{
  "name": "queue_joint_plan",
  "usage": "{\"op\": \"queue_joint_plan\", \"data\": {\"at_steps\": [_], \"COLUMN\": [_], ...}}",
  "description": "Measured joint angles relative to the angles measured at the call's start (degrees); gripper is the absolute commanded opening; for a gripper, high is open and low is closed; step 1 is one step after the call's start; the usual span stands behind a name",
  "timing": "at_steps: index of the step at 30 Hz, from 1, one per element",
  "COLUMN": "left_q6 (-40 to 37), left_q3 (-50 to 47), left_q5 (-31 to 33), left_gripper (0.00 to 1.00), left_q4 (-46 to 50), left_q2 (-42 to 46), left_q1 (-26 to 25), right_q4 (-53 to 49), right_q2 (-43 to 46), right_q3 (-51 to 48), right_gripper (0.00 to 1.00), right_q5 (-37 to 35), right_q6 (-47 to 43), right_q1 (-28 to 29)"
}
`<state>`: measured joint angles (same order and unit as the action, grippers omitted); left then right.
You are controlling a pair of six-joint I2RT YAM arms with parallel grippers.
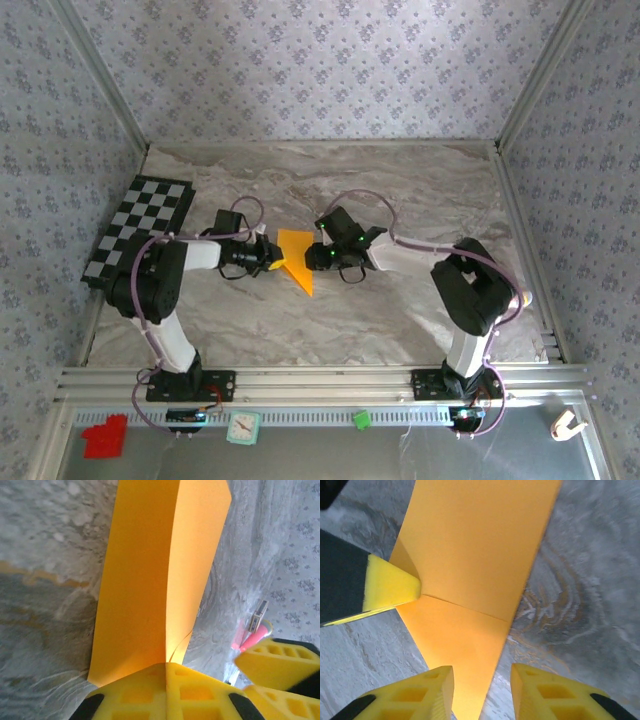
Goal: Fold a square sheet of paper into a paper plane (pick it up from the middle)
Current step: Fourth fold the wing at the center of the table.
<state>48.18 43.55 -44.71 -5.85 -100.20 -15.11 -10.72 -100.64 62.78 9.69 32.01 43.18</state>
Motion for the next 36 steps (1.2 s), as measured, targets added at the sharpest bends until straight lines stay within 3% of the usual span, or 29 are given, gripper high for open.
{"op": "queue_joint_plan", "data": {"at_steps": [7, 15, 36], "left_q6": [5.1, 12.3, 17.1], "left_q3": [-0.2, 2.6, 4.2], "left_q5": [13.2, 25.0, 28.3], "left_gripper": [0.07, 0.06, 0.08], "left_q4": [4.7, 11.8, 16.9], "left_q2": [8.5, 9.4, 8.3], "left_q1": [-4.7, -10.2, -10.8], "right_q4": [-2.6, -4.9, -5.2], "right_q2": [3.4, 0.3, -7.9], "right_q3": [-1.8, 0.8, 7.1], "right_gripper": [0.4, 0.37, 0.29], "right_q5": [-10.7, -19.4, -22.5], "right_q6": [-2.1, -5.6, -6.7], "right_q1": [3.6, 12.1, 14.5]}}
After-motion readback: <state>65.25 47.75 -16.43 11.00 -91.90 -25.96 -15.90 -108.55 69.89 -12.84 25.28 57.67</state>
